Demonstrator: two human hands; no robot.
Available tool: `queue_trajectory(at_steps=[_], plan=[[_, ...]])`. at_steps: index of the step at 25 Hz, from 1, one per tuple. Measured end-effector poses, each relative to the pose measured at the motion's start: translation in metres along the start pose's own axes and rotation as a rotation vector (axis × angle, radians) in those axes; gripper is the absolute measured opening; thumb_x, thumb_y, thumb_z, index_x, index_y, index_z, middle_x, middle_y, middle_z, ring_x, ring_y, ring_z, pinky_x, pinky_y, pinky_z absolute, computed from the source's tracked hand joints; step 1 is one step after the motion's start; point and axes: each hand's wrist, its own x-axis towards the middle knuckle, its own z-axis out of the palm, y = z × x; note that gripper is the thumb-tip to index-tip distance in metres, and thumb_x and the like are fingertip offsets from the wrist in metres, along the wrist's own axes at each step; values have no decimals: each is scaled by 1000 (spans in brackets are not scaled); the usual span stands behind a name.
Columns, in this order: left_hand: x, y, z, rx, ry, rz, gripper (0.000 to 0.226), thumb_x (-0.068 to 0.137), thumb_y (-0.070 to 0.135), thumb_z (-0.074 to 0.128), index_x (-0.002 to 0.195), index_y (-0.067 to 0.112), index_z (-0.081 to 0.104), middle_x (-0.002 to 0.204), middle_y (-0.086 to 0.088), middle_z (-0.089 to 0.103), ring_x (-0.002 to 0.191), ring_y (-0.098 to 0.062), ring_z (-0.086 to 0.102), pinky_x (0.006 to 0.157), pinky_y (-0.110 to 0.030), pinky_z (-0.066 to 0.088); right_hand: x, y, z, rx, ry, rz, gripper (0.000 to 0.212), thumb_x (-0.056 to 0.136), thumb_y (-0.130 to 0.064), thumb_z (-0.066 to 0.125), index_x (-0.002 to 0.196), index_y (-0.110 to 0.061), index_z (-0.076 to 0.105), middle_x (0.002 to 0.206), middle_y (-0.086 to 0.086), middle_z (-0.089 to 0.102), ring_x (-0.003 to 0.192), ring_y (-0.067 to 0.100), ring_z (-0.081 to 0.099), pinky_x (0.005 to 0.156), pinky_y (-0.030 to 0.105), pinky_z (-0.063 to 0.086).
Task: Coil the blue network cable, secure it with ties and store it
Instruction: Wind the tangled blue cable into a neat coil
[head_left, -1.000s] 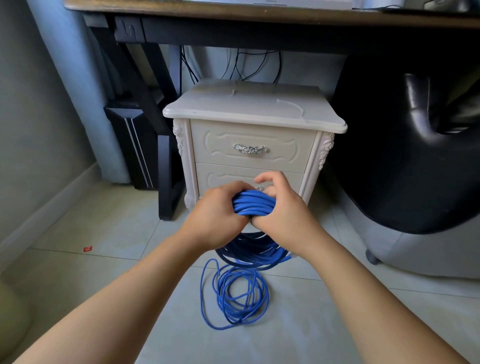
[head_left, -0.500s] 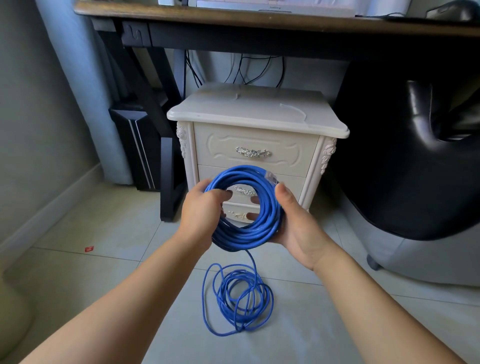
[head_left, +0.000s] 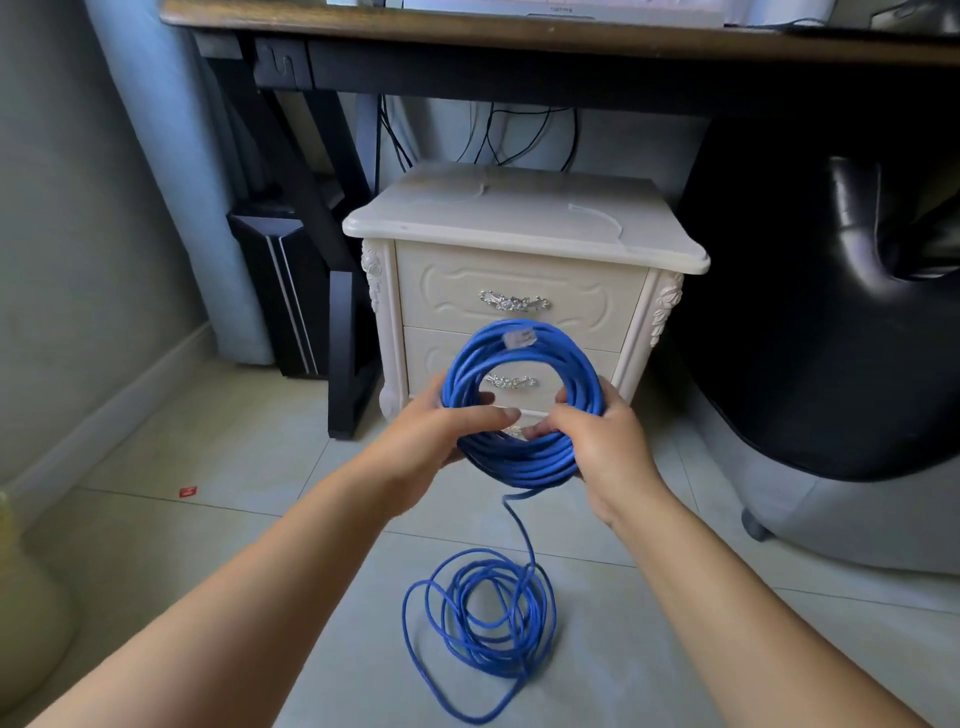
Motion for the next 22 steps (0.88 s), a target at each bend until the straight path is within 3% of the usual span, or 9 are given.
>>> queue_trajectory(at_steps=[3,6,9,11,13,16,19,22], plan=[[2,7,-18,27,-131,77,98,63,24,82,144,46,32,135,15,51,121,-1,55,102,-30,41,3,-1,-7,-356,-7,-162,27,77,6,57,82,-21,54,68,-4,56,72,27,60,64,32,46],[0,8,-14,410,-115,244,97,64,22,82,144,47,35,145,18,38,120,11,48,96,-15,42,-3,-2,-5,-664,-110,-289,26,78,3,54,90,-19,53,78,-2,59,74,25,54,61,31,39],[0,-6,-2,893,-41,389,83,72,12,72,145,35,38,131,11,52,107,-4,57,88,-18,46,-11,-4,2,-873,-171,-435,36,75,4,53,101,-21,56,93,-4,59,84,19,52,66,29,35],[0,-9,0,944,58,457,53,76,15,68,126,29,55,102,9,64,87,-8,60,74,-21,46,-16,-7,2,-890,-140,-522,38,76,2,55,106,-21,59,97,-4,60,86,19,53,69,29,38],[0,-6,2,915,169,526,22,78,12,64,98,21,62,75,8,62,68,-11,56,61,-26,42,-19,-12,0,-774,-114,-524,38,76,-2,59,107,-25,58,91,-5,61,80,17,55,68,24,42],[3,-4,6,725,271,517,10,80,10,64,82,20,63,60,7,57,54,-5,49,52,-19,36,-17,-23,-6,-576,-107,-353,44,74,-19,73,110,-36,54,84,-10,63,77,6,60,68,15,44],[6,-2,7,467,340,417,7,83,16,66,78,20,64,59,4,57,56,-11,51,60,-29,49,-8,-24,-16,-250,-257,-99,40,71,-30,81,107,-33,61,96,-9,72,88,8,68,84,30,53],[9,4,8,58,404,333,14,87,7,63,76,15,62,56,5,49,54,-11,47,68,-37,58,-5,-14,-15,16,-352,101,45,73,-25,79,113,-25,58,96,-4,70,92,18,69,82,48,55]])
